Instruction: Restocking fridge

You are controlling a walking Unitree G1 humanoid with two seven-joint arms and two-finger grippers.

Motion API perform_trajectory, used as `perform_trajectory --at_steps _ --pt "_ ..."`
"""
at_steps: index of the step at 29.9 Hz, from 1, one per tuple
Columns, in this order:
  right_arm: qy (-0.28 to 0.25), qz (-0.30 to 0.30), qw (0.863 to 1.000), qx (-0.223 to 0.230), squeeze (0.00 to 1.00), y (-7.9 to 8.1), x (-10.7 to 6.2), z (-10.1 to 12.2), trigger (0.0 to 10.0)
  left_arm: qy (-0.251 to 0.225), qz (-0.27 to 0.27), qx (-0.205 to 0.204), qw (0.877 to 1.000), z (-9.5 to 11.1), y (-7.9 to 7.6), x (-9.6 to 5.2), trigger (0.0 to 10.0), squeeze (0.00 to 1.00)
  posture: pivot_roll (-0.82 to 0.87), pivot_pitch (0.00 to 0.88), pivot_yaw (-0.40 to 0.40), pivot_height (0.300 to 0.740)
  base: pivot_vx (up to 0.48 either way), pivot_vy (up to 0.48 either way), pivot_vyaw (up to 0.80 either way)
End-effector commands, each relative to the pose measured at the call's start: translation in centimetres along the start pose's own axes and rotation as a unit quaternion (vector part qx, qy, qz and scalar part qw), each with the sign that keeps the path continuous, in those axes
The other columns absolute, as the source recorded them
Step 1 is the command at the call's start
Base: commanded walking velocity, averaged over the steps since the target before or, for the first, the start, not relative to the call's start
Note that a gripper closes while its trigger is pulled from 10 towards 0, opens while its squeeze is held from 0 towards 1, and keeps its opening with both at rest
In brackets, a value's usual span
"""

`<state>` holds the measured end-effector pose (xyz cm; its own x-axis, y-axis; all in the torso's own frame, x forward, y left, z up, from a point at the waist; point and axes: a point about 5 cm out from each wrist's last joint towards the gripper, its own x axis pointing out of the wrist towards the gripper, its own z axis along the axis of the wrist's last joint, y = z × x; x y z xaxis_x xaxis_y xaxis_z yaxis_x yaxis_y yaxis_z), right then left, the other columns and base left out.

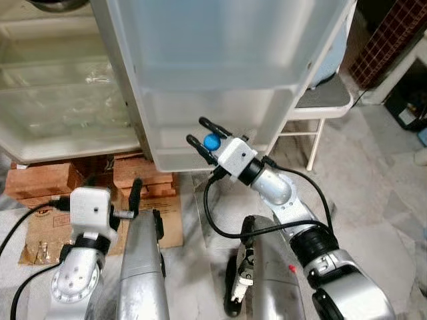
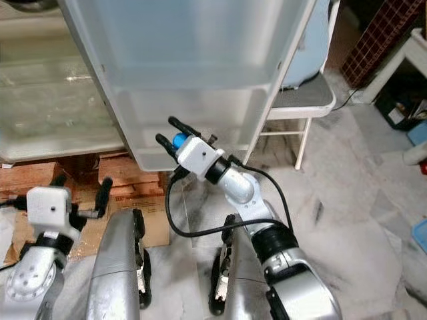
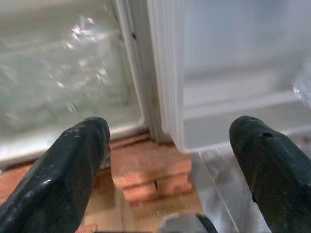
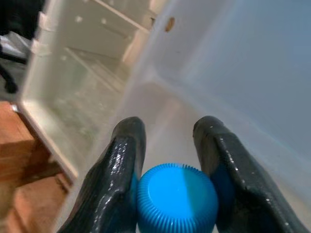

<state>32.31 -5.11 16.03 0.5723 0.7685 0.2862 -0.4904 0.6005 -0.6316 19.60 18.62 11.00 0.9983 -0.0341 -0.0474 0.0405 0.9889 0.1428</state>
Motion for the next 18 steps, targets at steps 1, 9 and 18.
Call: perform_trajectory --at_steps 1,9,18 --pt "-0.025 -0.001 0.999 -0.035 0.00 -0.3 0.6 0.7 10.0 0.001 -0.010 0.007 1.000 0.2 -0.3 -0.4 10.0 0.00 0.18 0.301 -0.051 0.555 0.000 0.000 0.00" --pt "-0.057 0.016 0.988 -0.140 0.00 -0.1 0.7 0.7 10.0 0.007 -0.012 0.011 1.000 0.8 -0.2 -1.5 10.0 0.00 0.21 0.339 -0.051 0.555 0.000 0.000 0.00" --pt "-0.012 0.023 0.981 -0.194 0.00 0.6 -0.3 -1.5 10.0 0.030 -0.015 0.011 0.999 0.8 -0.2 -3.2 10.0 0.00 0.25 0.382 -0.034 0.555 0.000 0.000 0.00"
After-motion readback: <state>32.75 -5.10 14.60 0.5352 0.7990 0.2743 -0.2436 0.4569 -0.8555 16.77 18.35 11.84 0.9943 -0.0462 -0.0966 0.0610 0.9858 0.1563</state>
